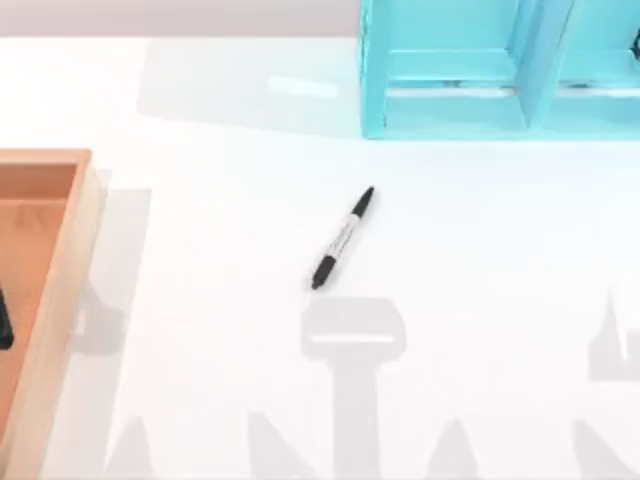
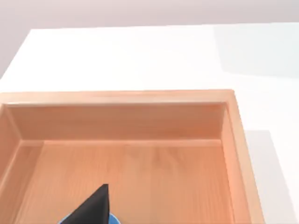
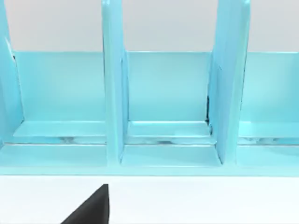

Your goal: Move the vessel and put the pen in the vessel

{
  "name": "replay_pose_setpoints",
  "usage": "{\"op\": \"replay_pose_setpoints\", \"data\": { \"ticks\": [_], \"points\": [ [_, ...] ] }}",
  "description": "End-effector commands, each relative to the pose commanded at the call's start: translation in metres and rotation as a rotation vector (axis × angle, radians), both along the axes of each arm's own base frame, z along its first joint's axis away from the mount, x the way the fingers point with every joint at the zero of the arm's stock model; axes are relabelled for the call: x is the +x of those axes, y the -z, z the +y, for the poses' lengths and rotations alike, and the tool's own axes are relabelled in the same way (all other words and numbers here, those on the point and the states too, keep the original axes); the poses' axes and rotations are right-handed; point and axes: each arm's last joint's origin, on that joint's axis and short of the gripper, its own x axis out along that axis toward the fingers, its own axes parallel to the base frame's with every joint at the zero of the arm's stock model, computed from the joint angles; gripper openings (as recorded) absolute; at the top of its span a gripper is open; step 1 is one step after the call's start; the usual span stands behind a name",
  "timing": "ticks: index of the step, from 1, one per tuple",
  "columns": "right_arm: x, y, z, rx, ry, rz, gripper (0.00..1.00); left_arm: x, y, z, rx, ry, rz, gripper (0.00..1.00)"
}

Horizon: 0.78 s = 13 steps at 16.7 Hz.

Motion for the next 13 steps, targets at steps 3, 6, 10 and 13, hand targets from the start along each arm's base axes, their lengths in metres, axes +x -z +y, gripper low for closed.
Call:
{"op": "replay_pose_setpoints", "data": {
  "ticks": [3, 6, 10, 13],
  "points": [
    [0.0, 0.0, 0.0, 0.0, 0.0, 0.0, 1.0, 0.03, -0.029, 0.007, 0.017, -0.019, 0.267, 1.0],
    [0.0, 0.0, 0.0, 0.0, 0.0, 0.0, 1.0, 0.074, -0.045, 0.018, 0.02, -0.026, 0.55, 1.0],
    [0.0, 0.0, 0.0, 0.0, 0.0, 0.0, 1.0, 0.134, -0.046, 0.037, 0.003, -0.016, 0.882, 1.0],
    [0.0, 0.0, 0.0, 0.0, 0.0, 0.0, 1.0, 0.169, -0.038, 0.05, -0.017, -0.003, 1.068, 1.0]
  ]
}}
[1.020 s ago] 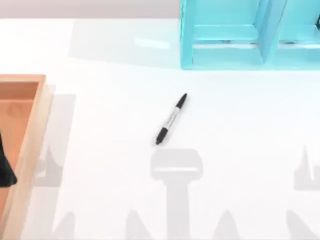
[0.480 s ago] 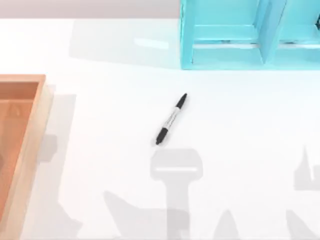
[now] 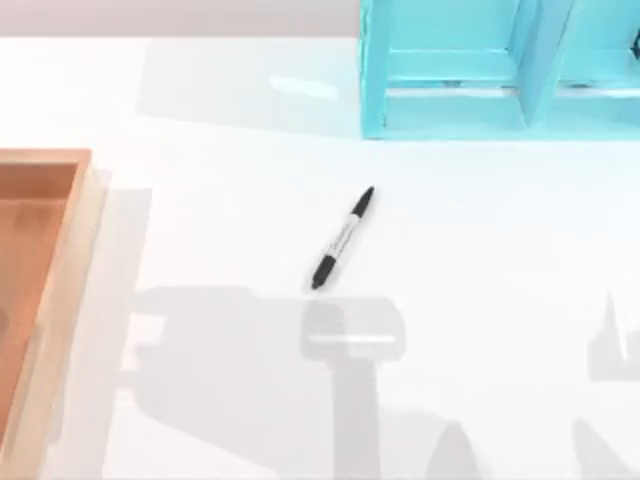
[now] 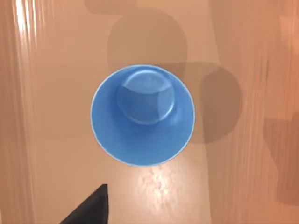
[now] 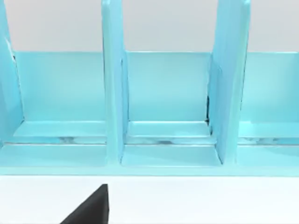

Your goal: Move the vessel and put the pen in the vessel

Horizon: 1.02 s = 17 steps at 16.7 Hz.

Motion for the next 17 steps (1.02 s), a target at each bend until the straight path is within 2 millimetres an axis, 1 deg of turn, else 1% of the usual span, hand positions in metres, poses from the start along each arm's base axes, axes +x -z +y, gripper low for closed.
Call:
{"op": "replay_pose_setpoints", "data": {
  "ticks": [2, 4, 6, 11, 13, 17],
  "points": [
    [0.0, 0.0, 0.0, 0.0, 0.0, 0.0, 1.0, 0.016, 0.006, 0.007, -0.015, 0.001, 0.087, 1.0],
    [0.0, 0.0, 0.0, 0.0, 0.0, 0.0, 1.0, 0.027, 0.01, 0.012, -0.026, 0.002, 0.141, 1.0],
    [0.0, 0.0, 0.0, 0.0, 0.0, 0.0, 1.0, 0.03, 0.012, 0.014, -0.03, 0.003, 0.159, 1.0],
    [0.0, 0.0, 0.0, 0.0, 0.0, 0.0, 1.0, 0.03, 0.012, 0.012, -0.029, 0.006, 0.157, 1.0],
    [0.0, 0.0, 0.0, 0.0, 0.0, 0.0, 1.0, 0.031, 0.024, 0.013, -0.031, 0.003, 0.163, 1.0],
    [0.0, 0.0, 0.0, 0.0, 0.0, 0.0, 1.0, 0.035, 0.067, 0.014, -0.028, 0.002, 0.15, 1.0]
  ]
}}
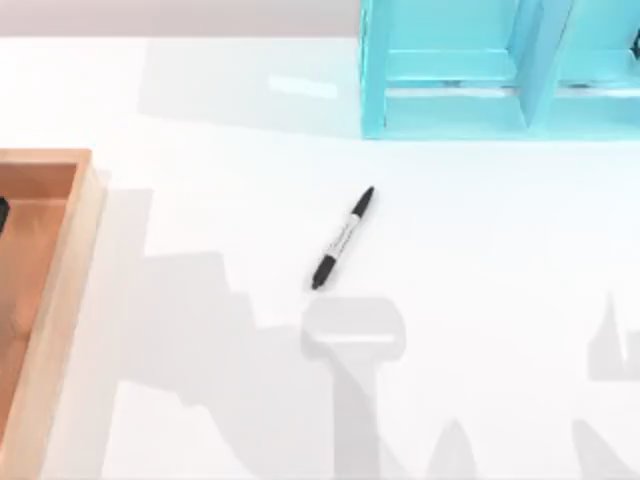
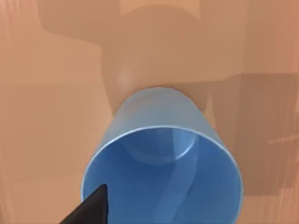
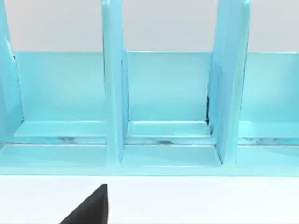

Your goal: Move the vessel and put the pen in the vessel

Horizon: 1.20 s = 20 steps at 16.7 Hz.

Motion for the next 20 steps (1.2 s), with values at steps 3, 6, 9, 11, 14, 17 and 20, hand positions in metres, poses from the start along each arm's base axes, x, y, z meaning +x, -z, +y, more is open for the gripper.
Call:
{"op": "replay_pose_setpoints", "data": {
  "ticks": [3, 6, 9, 11, 14, 17, 20],
  "points": [
    [0.0, 0.0, 0.0, 0.0, 0.0, 0.0, 1.0, -0.002, 0.033, 0.0, 0.0, 0.0, -0.001, 1.0],
    [0.0, 0.0, 0.0, 0.0, 0.0, 0.0, 1.0, -0.004, 0.044, 0.0, -0.002, 0.0, 0.008, 1.0],
    [0.0, 0.0, 0.0, 0.0, 0.0, 0.0, 1.0, -0.004, 0.044, 0.0, -0.002, 0.0, 0.008, 1.0],
    [0.0, 0.0, 0.0, 0.0, 0.0, 0.0, 1.0, -0.004, 0.044, 0.0, -0.002, 0.0, 0.008, 0.85],
    [0.0, 0.0, 0.0, 0.0, 0.0, 0.0, 1.0, -0.004, 0.044, 0.0, -0.002, 0.0, 0.008, 0.62],
    [0.0, 0.0, 0.0, 0.0, 0.0, 0.0, 1.0, -0.004, 0.044, 0.0, -0.002, 0.0, 0.008, 0.4],
    [0.0, 0.0, 0.0, 0.0, 0.0, 0.0, 1.0, -0.004, 0.044, 0.0, -0.002, 0.0, 0.008, 0.17]
  ]
}}
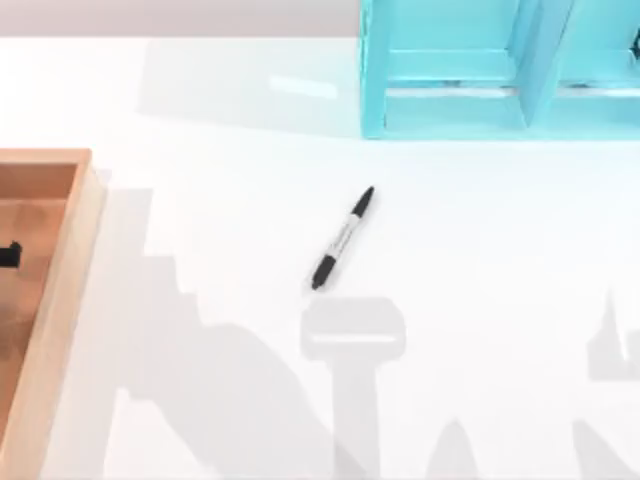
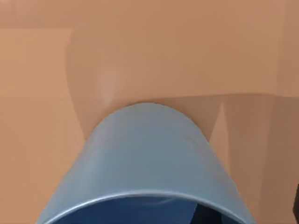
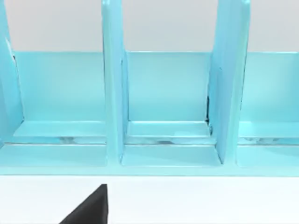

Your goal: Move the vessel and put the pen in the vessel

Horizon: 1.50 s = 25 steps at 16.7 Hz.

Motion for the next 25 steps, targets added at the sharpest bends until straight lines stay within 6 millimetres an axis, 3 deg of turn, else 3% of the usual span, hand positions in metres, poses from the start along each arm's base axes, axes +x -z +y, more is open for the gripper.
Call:
{"op": "replay_pose_setpoints", "data": {
  "ticks": [2, 3, 12, 14, 17, 20, 25],
  "points": [
    [0.0, 0.0, 0.0, 0.0, 0.0, 0.0, 1.0, 0.0, 0.0, 0.0, 0.0, 0.0, 0.0, 0.02],
    [0.0, 0.0, 0.0, 0.0, 0.0, 0.0, 1.0, 0.0, 0.0, 0.0, 0.0, 0.0, 0.0, 0.0],
    [0.0, 0.0, 0.0, 0.0, 0.0, 0.0, 1.0, 0.001, -0.001, 0.0, 0.001, 0.0, -0.005, 0.0],
    [0.0, 0.0, 0.0, 0.0, 0.0, 0.0, 1.0, 0.007, -0.01, 0.002, 0.013, -0.034, -0.043, 0.0],
    [0.0, 0.0, 0.0, 0.0, 0.0, 0.0, 1.0, 0.024, -0.04, 0.0, 0.029, -0.111, -0.115, 0.0],
    [0.0, 0.0, 0.0, 0.0, 0.0, 0.0, 1.0, 0.035, -0.074, -0.027, 0.018, -0.14, -0.114, 0.0],
    [0.0, 0.0, 0.0, 0.0, 0.0, 0.0, 1.0, 0.019, -0.12, -0.111, 0.001, -0.055, -0.005, 0.0]
  ]
}}
